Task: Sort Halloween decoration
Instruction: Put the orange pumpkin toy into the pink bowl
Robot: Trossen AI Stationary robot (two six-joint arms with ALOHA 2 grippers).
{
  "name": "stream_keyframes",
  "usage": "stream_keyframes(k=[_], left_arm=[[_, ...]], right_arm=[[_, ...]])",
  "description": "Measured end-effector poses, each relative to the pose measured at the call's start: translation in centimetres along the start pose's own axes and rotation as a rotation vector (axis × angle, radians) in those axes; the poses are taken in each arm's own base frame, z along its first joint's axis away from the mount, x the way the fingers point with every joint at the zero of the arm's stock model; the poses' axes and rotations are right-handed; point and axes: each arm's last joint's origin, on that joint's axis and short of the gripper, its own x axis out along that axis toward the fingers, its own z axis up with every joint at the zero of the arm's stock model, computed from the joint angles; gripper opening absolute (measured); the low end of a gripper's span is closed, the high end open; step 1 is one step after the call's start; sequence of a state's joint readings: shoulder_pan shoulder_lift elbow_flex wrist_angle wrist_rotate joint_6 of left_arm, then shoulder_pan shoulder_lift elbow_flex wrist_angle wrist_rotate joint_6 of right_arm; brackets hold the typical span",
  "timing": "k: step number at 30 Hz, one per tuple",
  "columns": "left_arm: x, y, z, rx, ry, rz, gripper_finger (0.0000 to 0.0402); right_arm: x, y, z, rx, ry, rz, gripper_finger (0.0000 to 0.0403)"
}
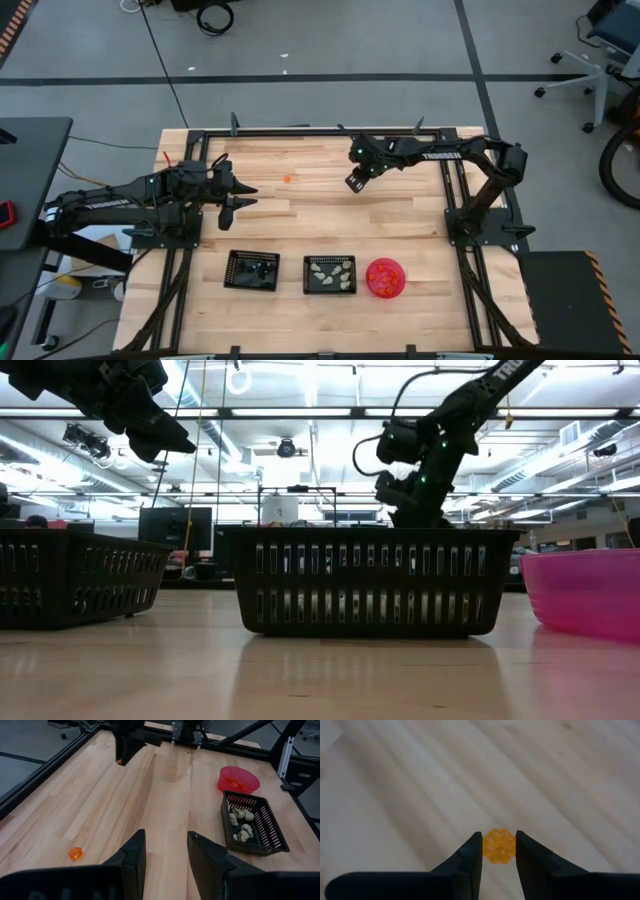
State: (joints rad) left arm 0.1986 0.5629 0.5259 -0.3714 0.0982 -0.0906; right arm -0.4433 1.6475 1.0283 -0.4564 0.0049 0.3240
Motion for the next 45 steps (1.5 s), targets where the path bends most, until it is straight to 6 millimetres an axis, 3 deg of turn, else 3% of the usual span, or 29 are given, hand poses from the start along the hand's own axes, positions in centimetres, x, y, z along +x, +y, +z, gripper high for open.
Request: stream_keyframes(k=[20, 32, 45], left_arm=[[0.0, 0.0, 0.0, 0.0, 0.0, 0.0, 0.0116], [0.0, 0.0, 0.0, -0.001, 0.0, 0.0, 0.0116], [0.0, 0.0, 0.0, -0.001, 0.0, 0.0, 0.0116]], right_arm=[[-1.4, 10.5, -5.6, -0.224, 0.09, 0.22, 0.0105], [-2.7, 14.9, -9.5, -0.282, 0.137, 0.296, 0.0105], [-8.2, 17.9, -13.1, -0.359, 0.067, 0.42, 0.0105]])
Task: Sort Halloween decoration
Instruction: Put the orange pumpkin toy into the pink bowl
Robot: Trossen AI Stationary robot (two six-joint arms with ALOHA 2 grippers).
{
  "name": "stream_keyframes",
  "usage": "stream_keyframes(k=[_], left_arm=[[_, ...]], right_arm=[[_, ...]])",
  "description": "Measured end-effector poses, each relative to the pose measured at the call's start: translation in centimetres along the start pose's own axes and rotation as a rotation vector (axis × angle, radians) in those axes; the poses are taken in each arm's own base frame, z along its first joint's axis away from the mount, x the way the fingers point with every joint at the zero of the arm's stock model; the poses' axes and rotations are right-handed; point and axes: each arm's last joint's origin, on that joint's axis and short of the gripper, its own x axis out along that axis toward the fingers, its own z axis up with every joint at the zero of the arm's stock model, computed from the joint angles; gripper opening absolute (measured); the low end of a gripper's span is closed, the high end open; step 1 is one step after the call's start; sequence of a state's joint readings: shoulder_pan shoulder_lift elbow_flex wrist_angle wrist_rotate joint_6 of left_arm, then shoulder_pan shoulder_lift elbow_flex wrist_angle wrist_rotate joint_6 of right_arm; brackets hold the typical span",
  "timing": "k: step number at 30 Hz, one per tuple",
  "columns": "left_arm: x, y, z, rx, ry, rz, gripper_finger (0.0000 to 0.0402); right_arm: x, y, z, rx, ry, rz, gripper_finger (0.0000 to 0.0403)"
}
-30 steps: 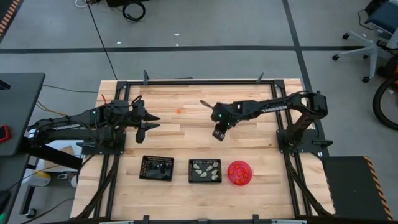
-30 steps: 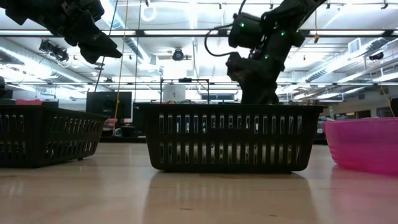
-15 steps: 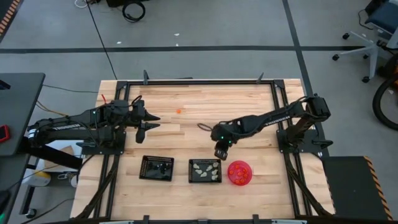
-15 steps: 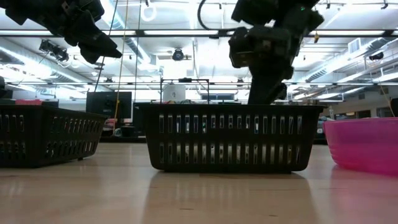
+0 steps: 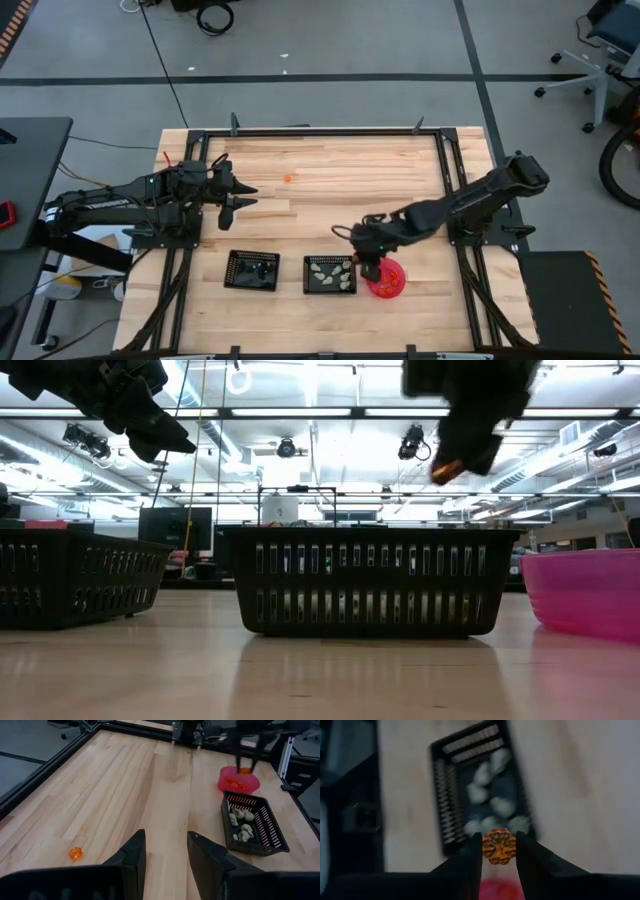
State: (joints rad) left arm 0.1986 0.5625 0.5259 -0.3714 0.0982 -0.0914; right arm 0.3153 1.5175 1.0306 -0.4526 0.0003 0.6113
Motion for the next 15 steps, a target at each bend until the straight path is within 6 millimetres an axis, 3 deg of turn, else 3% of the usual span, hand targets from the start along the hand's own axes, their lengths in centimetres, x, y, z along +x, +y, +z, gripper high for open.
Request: stream_keyframes(k=[6, 15], left_arm=[[0.0, 0.0, 0.0, 0.0, 0.0, 0.0, 0.0116], [0.0, 0.0, 0.0, -0.006, 0.0, 0.0, 0.0116]], right_arm=[[-0.5, 2.0, -2.4, 0.005, 0.151, 0.078, 0.0105], [-0.9, 2.3, -5.0, 0.088, 0.271, -0.082, 0.0105]])
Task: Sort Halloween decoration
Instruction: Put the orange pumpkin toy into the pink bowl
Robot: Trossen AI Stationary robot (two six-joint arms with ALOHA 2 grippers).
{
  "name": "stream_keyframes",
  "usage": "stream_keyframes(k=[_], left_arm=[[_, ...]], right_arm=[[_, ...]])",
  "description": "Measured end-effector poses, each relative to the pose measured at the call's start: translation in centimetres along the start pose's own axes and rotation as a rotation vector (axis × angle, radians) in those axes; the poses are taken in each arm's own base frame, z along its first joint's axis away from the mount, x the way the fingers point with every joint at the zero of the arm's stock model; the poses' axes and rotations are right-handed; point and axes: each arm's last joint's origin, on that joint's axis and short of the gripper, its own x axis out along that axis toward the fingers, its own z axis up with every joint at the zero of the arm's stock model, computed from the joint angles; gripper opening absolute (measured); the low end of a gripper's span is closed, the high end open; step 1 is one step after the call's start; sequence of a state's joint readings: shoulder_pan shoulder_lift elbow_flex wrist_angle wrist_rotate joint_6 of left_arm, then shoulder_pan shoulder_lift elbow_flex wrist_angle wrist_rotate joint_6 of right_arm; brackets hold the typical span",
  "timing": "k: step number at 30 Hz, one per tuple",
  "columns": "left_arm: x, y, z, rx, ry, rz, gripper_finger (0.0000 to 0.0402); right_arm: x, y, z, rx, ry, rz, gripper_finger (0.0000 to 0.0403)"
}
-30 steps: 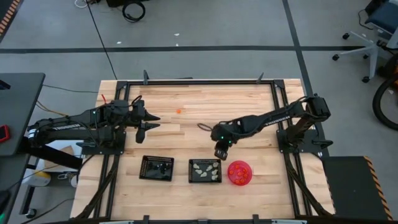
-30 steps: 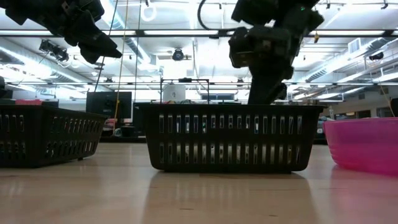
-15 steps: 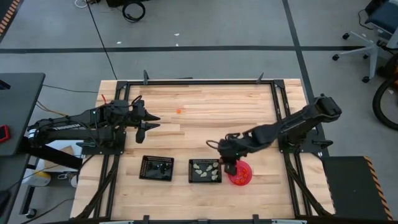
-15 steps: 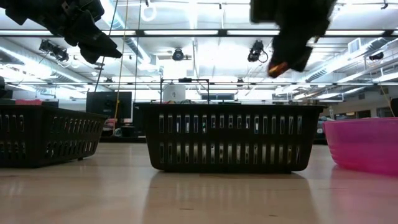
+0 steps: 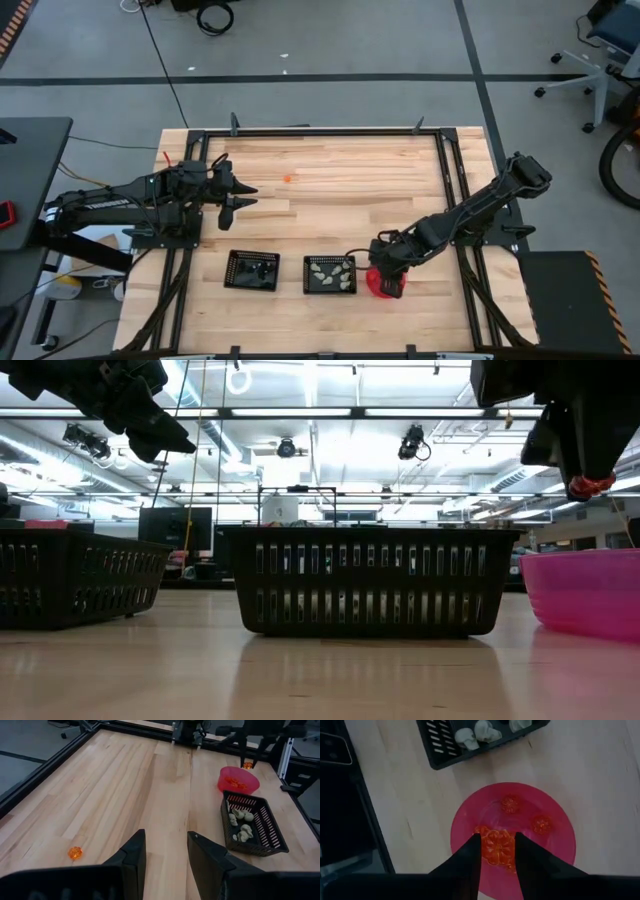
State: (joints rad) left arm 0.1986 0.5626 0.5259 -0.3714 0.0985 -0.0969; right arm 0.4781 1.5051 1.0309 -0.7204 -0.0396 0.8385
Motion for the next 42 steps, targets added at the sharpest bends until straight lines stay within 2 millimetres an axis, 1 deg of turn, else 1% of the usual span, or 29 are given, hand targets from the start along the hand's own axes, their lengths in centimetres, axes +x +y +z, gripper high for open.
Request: stream_keyframes(k=[6, 13, 20, 28, 31, 37, 42], left_arm=[[0.0, 0.0, 0.0, 0.0, 0.0, 0.0, 0.0116], [0.0, 0.0, 0.0, 0.001, 0.001, 0.0, 0.0116], [0.0, 0.0, 0.0, 0.0, 0.001, 0.0, 0.0116], [0.0, 0.0, 0.0, -0.001, 0.0, 0.0, 0.0116], [0.0, 0.0, 0.0, -0.003, 0.0, 0.0, 0.0116], [0.0, 0.0, 0.0, -0.005, 0.0, 0.0, 0.0116], [0.0, 0.0, 0.0, -0.005, 0.0, 0.0, 0.0116]], right_arm=[[0.4, -0.3, -0.3, 0.034, 0.009, -0.013, 0.0105], [2.7, -1.7, -1.5, 0.069, 0.029, 0.013, 0.0105], [4.3, -2.6, -2.2, 0.121, 0.002, 0.048, 0.0112], [4.4, -3.1, -1.9, 0.175, 0.022, 0.056, 0.0159], [4.3, -3.4, -1.7, 0.187, 0.05, 0.081, 0.0171], [4.2, -4.1, -0.7, 0.207, 0.056, 0.107, 0.017], [2.9, -3.2, 1.1, 0.121, -0.022, 0.142, 0.0169]])
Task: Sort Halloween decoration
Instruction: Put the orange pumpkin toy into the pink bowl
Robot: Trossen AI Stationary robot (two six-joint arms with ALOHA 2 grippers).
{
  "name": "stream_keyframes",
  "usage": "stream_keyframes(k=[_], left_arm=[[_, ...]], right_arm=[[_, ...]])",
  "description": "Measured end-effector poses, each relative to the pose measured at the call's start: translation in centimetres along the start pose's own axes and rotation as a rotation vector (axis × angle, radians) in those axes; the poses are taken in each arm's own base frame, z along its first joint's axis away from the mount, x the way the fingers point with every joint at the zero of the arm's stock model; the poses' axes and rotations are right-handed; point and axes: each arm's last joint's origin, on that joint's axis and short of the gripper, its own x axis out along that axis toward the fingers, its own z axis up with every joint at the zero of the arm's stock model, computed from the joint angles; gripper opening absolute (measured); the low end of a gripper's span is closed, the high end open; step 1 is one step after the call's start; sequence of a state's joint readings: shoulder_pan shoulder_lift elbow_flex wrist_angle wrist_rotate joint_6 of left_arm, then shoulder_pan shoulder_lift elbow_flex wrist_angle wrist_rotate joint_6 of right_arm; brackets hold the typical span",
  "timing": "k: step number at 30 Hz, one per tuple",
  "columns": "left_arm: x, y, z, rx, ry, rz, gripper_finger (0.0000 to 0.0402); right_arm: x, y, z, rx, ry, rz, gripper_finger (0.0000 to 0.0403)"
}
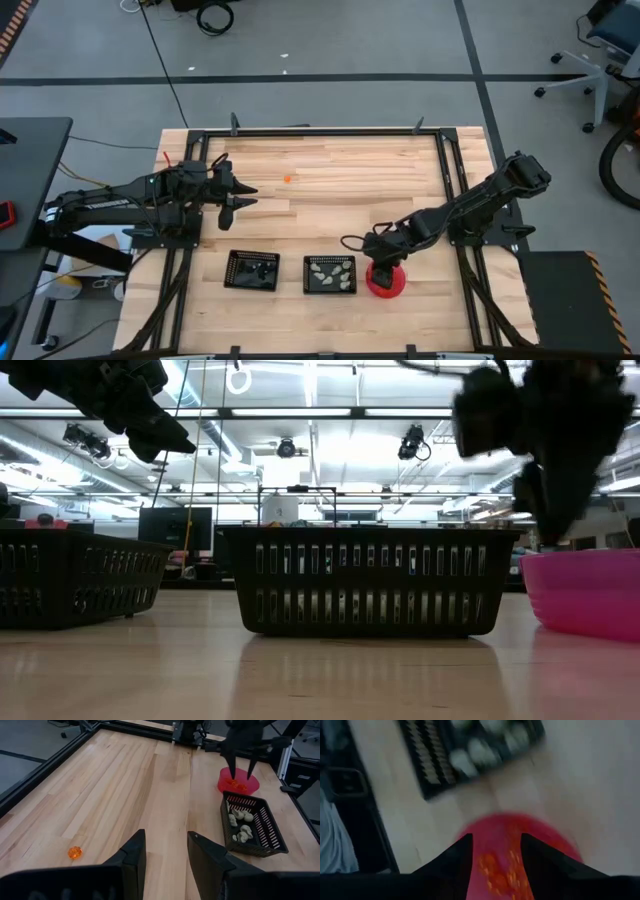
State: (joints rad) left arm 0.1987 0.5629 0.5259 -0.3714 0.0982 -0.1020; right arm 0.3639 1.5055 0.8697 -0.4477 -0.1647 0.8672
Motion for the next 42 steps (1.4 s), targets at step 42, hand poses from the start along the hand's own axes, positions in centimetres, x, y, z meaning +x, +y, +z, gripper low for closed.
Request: stream_keyframes(k=[42], left_arm=[[0.0, 0.0, 0.3, 0.011, -0.03, -0.003, 0.0116]], right_arm=[[1.3, -5.9, 17.5, -0.334, -0.866, -0.194, 0.0167]])
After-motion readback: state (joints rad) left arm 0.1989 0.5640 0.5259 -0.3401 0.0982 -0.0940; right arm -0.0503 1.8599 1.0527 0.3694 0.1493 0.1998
